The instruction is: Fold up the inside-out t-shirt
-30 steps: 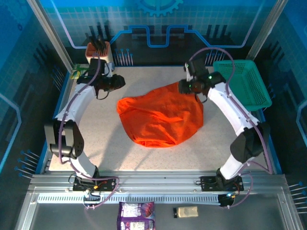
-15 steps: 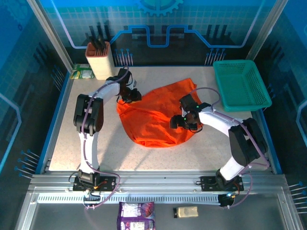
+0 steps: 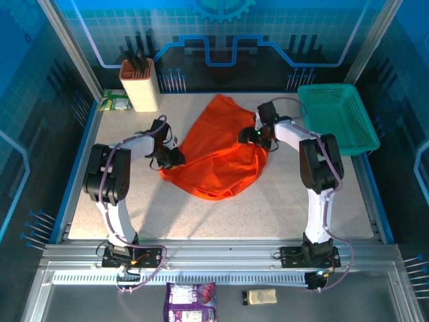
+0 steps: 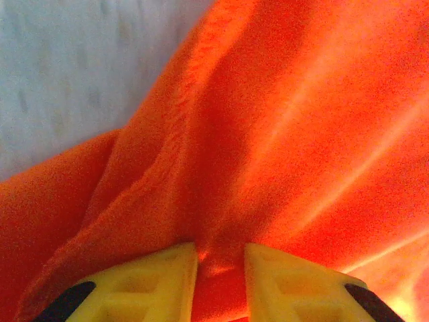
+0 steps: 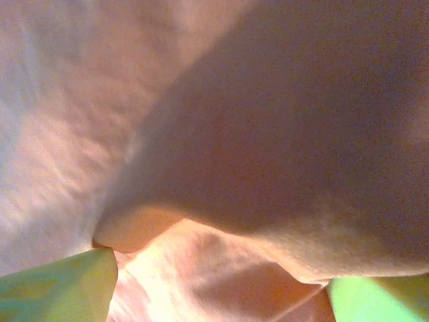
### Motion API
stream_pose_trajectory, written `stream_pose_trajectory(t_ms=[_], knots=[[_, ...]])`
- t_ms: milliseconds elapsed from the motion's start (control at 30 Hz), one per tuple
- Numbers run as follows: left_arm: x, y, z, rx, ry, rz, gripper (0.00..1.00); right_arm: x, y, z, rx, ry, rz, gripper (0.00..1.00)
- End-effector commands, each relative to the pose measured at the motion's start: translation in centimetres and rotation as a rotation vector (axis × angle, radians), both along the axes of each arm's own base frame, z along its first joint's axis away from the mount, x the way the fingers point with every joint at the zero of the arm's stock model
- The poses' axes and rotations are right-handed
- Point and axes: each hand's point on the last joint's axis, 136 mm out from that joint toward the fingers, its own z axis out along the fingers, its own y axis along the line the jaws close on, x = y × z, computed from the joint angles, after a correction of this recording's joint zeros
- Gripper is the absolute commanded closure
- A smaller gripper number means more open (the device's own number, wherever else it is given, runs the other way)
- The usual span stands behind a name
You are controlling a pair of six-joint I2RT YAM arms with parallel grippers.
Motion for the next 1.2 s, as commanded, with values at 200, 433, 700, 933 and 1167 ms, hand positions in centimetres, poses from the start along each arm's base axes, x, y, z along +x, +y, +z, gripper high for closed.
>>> stream_pose_trajectory(t_ms=[200,433,700,933,1167], knots=[[-7.3,-6.4,1.3,-0.172,0.037,-0.001,0.72,3.4,3.7,5.6,0.014,-0.084,0.187,0.25],[-7.7,-8.2,5.9,-0.186,-0.097,0.011,0.7,-4.5,2.0,11.4,-0.135,-0.123,0.181,0.27],[-5.5,-7.1,7.9,-0.057,-0.178,-0.062,0.68,-15.9,1.3,8.7,-0.179,-0.023,0.09,0.35],[-2.1,-9.0,5.6,-0.064,-0.142,-0.118,0.69,-21.2,2.6,3.3,-0.148,0.127,0.059,0.48],[1.3,-8.0,3.2,-0.036,-0.103,-0.072,0.72,-22.1,2.2,-0.1,-0.175,0.189,0.025,0.55]])
